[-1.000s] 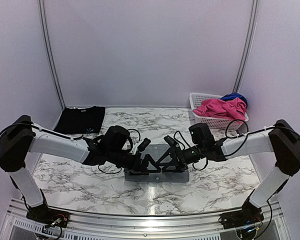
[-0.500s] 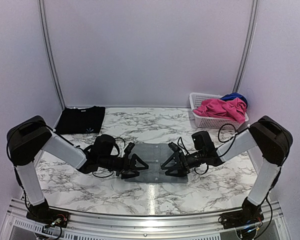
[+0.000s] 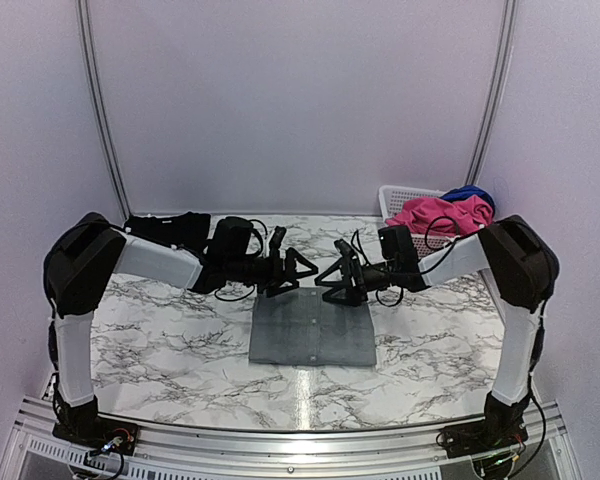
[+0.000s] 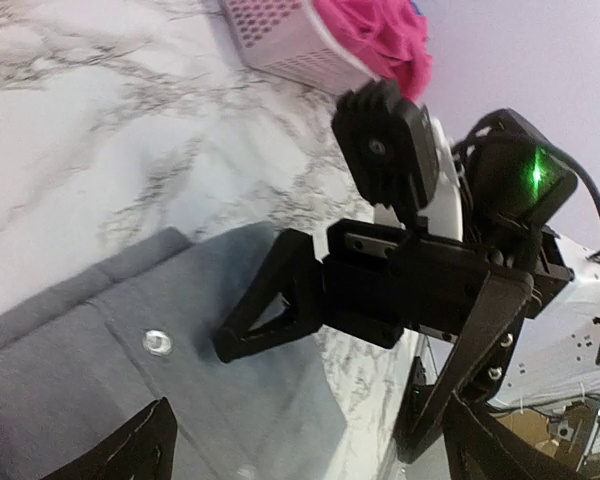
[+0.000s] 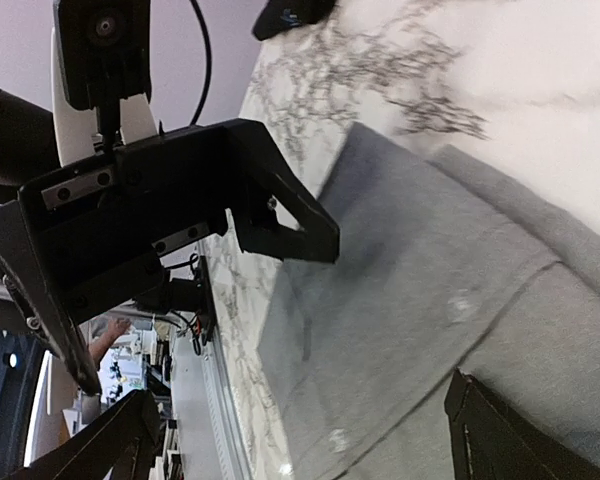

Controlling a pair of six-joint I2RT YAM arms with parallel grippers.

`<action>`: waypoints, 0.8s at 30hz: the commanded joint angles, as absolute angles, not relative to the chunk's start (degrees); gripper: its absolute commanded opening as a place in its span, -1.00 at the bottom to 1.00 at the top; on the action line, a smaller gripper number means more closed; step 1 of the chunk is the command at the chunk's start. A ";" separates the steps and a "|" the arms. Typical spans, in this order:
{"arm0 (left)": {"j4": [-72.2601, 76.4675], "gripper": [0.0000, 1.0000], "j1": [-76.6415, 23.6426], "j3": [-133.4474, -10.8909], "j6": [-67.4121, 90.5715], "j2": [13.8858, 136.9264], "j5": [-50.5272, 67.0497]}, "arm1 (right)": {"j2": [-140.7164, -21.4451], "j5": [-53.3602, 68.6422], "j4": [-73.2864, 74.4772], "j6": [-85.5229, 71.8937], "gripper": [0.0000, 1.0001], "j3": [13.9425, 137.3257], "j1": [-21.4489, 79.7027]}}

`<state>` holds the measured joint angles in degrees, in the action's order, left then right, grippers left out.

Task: Fold and stack the mixed laundry pile
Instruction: Smooth out the square-folded shirt at the center of the board, then pick up the square-folded shirt from the center of the board.

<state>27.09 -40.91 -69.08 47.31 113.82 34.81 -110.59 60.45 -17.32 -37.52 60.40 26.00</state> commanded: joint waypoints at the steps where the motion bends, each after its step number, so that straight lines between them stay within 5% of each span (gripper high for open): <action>1: 24.05 0.91 -37.75 -71.70 46.29 122.47 32.30 | -119.15 60.92 -20.07 -37.06 0.90 64.10 22.62; 9: 24.52 0.89 -33.86 -65.53 45.00 123.63 30.13 | -125.27 62.35 -24.80 -40.64 0.78 64.69 21.18; 16: 5.52 0.98 -38.10 -67.29 21.97 104.61 14.69 | -105.88 59.74 -14.23 -39.25 0.77 66.12 23.74; 24: -11.55 0.88 -54.76 -77.69 -6.13 105.04 0.31 | -88.76 54.64 -0.27 -33.83 0.75 52.12 16.80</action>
<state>-0.14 -48.77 -76.07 10.96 103.39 7.73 -92.29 58.06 -10.39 -36.42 59.64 20.75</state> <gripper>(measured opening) 0.962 0.873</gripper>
